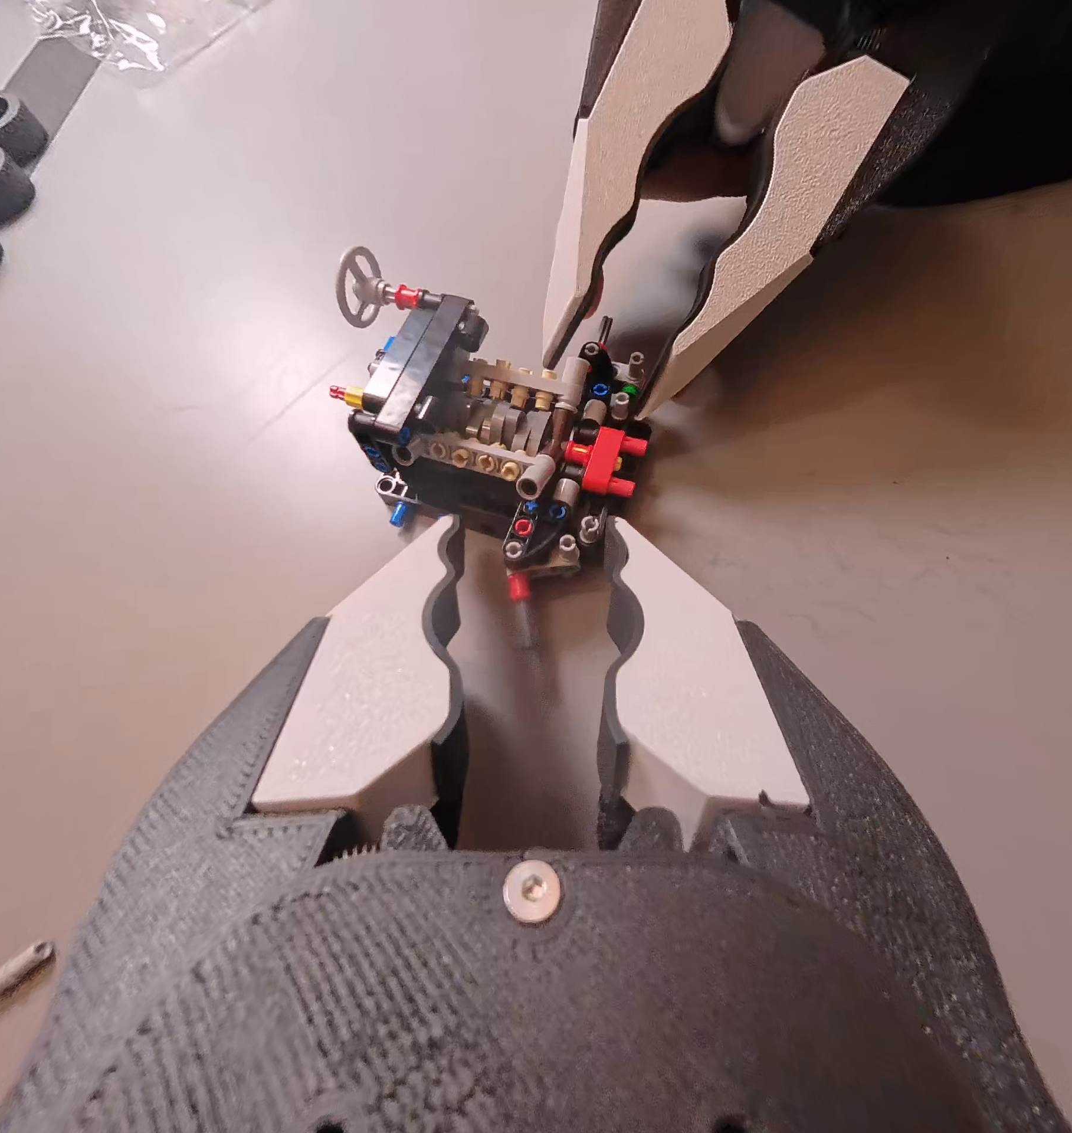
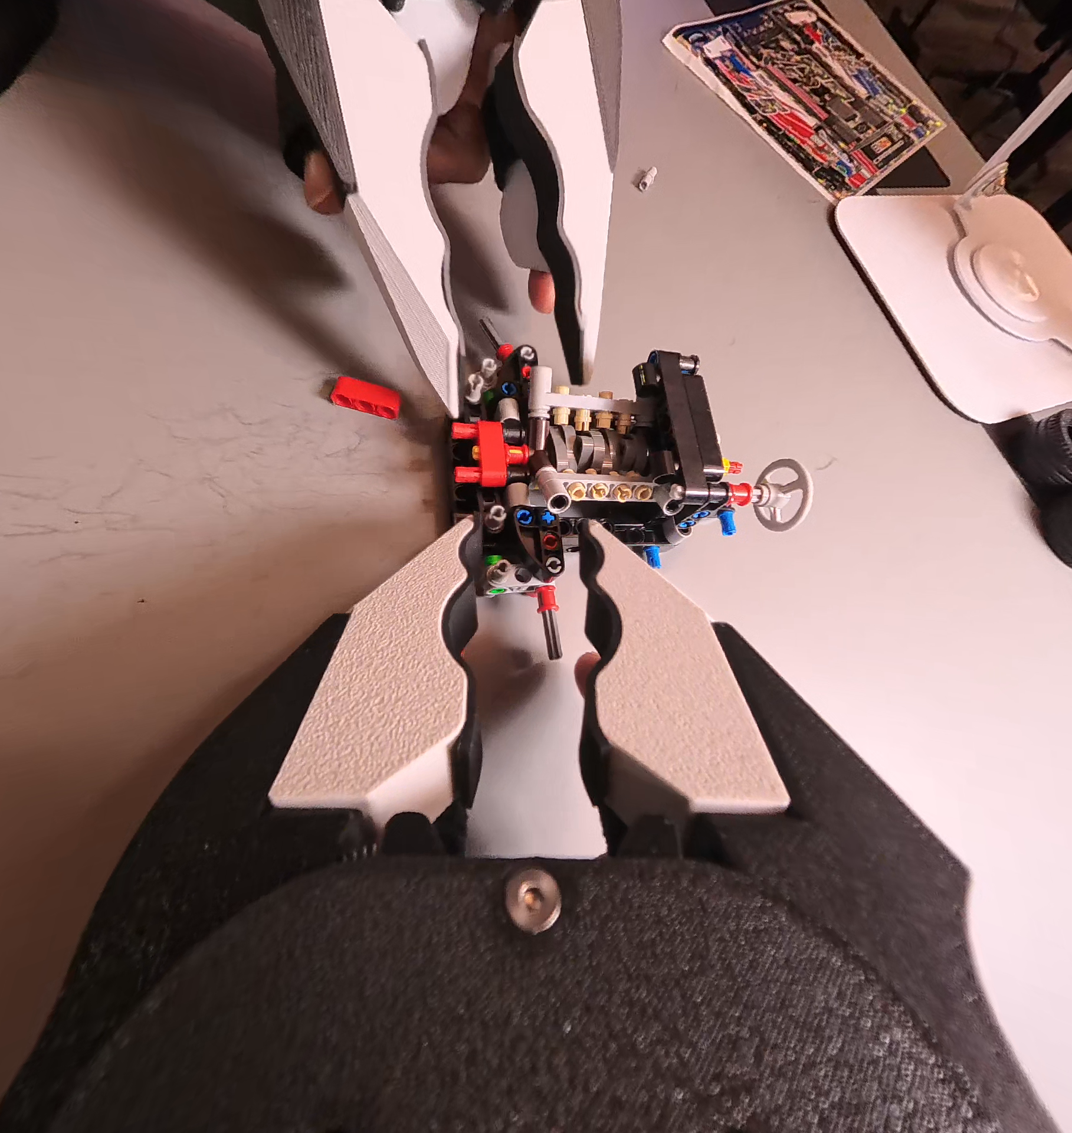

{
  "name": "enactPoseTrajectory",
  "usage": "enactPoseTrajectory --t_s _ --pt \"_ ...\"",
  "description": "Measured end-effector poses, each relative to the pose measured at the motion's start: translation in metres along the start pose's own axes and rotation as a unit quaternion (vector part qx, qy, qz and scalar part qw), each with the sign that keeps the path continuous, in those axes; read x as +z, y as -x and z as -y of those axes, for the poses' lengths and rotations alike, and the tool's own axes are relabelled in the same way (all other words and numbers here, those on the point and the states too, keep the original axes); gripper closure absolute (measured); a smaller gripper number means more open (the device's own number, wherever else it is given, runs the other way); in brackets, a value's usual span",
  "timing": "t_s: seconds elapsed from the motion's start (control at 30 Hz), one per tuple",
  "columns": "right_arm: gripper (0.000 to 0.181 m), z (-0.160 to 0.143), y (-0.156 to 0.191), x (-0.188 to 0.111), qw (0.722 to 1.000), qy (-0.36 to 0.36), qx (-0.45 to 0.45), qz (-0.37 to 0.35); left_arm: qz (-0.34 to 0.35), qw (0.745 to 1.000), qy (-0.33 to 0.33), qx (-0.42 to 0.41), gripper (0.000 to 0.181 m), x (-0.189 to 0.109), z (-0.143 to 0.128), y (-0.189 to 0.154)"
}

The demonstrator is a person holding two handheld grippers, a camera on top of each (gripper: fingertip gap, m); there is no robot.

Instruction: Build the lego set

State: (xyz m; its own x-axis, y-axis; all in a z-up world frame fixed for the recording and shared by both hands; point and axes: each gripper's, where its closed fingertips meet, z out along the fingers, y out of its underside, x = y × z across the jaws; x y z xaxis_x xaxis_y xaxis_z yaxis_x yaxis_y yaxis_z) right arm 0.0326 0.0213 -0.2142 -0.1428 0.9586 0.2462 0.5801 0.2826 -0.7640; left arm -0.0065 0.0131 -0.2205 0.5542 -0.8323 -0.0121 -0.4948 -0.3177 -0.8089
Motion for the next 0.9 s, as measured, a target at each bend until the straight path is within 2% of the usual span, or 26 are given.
enactPoseTrajectory --t_s 0.13,0.9 --pt "0.153 -0.001 -0.001 0.001 1.000 0.001 0.001 -0.001 -0.005 1.000 -0.002 0.013 0.148 0.005 0.001 -0.003" --pt "0.154 -0.008 0.007 -0.003 0.999 -0.004 -0.022 0.028 -0.011 1.000 -0.003 0.024 0.151 0.005 0.001 -0.018"
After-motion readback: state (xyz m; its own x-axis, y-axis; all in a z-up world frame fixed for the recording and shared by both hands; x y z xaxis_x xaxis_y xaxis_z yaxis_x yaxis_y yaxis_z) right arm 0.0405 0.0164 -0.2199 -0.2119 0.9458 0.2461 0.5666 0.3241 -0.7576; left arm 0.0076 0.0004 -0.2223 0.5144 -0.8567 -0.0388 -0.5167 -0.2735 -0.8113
